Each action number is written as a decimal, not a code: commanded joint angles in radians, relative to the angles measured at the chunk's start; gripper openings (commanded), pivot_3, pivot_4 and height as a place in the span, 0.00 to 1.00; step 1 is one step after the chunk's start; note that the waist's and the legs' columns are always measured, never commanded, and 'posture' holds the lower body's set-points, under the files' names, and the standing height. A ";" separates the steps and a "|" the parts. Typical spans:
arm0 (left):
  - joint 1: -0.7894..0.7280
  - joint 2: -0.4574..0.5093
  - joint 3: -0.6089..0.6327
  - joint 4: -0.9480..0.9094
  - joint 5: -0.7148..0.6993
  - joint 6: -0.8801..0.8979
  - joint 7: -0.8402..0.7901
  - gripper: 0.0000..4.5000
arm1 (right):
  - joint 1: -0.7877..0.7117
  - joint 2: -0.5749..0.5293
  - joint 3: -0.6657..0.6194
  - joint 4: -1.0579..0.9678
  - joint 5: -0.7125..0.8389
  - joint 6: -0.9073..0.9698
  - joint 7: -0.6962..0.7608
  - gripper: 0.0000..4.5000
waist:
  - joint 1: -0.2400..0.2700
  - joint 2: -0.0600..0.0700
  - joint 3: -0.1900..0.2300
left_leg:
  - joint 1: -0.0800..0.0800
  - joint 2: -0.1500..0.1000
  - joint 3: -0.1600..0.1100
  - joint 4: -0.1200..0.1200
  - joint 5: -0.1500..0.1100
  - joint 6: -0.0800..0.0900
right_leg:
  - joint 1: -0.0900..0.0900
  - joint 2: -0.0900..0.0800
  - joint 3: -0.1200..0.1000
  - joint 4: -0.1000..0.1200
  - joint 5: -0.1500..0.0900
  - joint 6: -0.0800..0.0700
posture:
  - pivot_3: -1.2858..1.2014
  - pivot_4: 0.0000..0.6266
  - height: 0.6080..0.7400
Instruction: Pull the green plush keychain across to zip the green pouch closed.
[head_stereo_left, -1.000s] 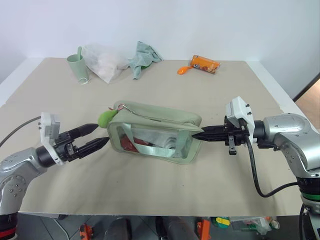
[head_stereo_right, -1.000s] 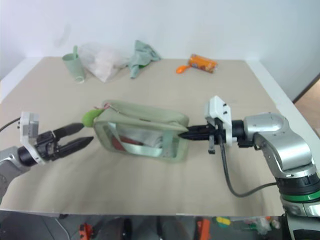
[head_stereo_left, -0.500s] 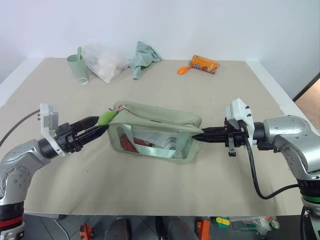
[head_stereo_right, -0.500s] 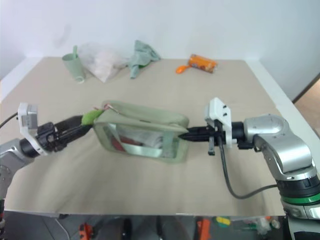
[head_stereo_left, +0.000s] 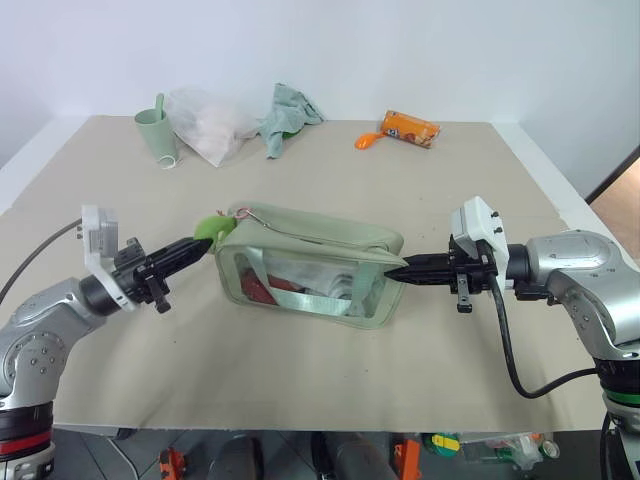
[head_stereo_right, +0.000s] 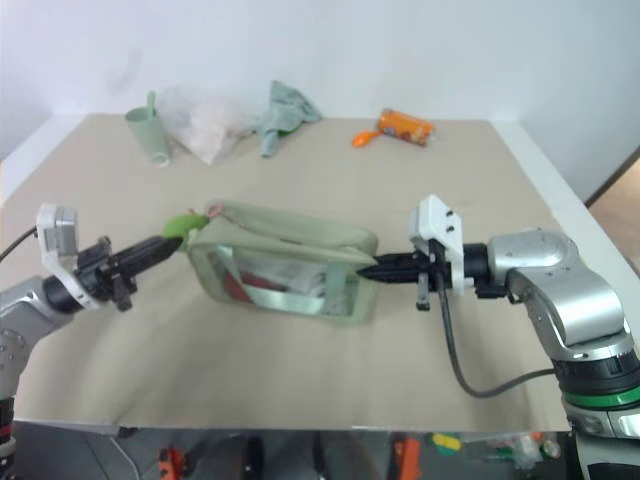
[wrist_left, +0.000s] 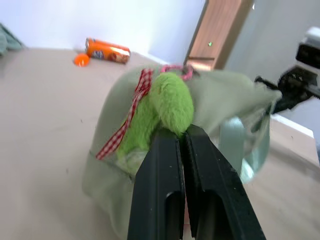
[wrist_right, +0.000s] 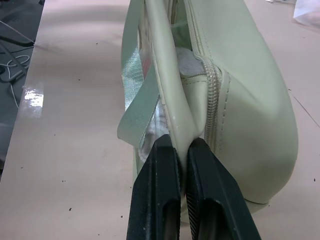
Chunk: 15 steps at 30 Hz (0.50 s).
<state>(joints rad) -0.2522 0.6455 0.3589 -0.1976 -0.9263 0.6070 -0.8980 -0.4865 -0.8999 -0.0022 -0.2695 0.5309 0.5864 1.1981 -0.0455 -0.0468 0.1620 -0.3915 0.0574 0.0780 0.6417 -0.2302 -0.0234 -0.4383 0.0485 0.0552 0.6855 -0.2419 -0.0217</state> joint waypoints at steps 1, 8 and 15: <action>-0.105 -0.008 0.038 -0.032 -0.085 0.012 0.040 0.00 | -0.018 -0.007 -0.002 -0.008 -0.003 -0.009 0.006 0.00 | 0.000 -0.001 0.001 | 0.000 0.000 0.000 0.000 0.000 0.000 | 0.000 0.000 0.000 0.000 0.000 0.000 | 0.52 0.24 0.98; -0.165 0.008 -0.006 -0.053 -0.143 0.092 0.058 0.00 | -0.014 -0.004 -0.004 -0.011 -0.005 -0.010 0.002 0.00 | -0.001 -0.001 0.001 | 0.000 0.000 0.000 0.000 0.000 0.000 | 0.000 0.000 0.001 0.000 0.001 0.001 | 0.52 0.24 0.98; -0.141 0.063 -0.132 -0.078 -0.006 0.064 -0.043 0.00 | -0.006 -0.005 -0.008 -0.018 -0.005 -0.010 -0.006 0.00 | -0.001 -0.001 0.001 | 0.000 -0.001 0.000 0.001 0.001 -0.001 | 0.001 0.000 0.001 0.000 0.001 0.001 | 0.52 0.24 0.98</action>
<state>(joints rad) -0.3938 0.6894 0.2408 -0.2473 -0.9570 0.6902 -0.9076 -0.4870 -0.8991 0.0010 -0.2698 0.5255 0.5848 1.1948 -0.0465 -0.0480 0.1627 -0.3913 0.0568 0.0780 0.6423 -0.2296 -0.0241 -0.4377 0.0484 0.0559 0.6855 -0.2412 -0.0205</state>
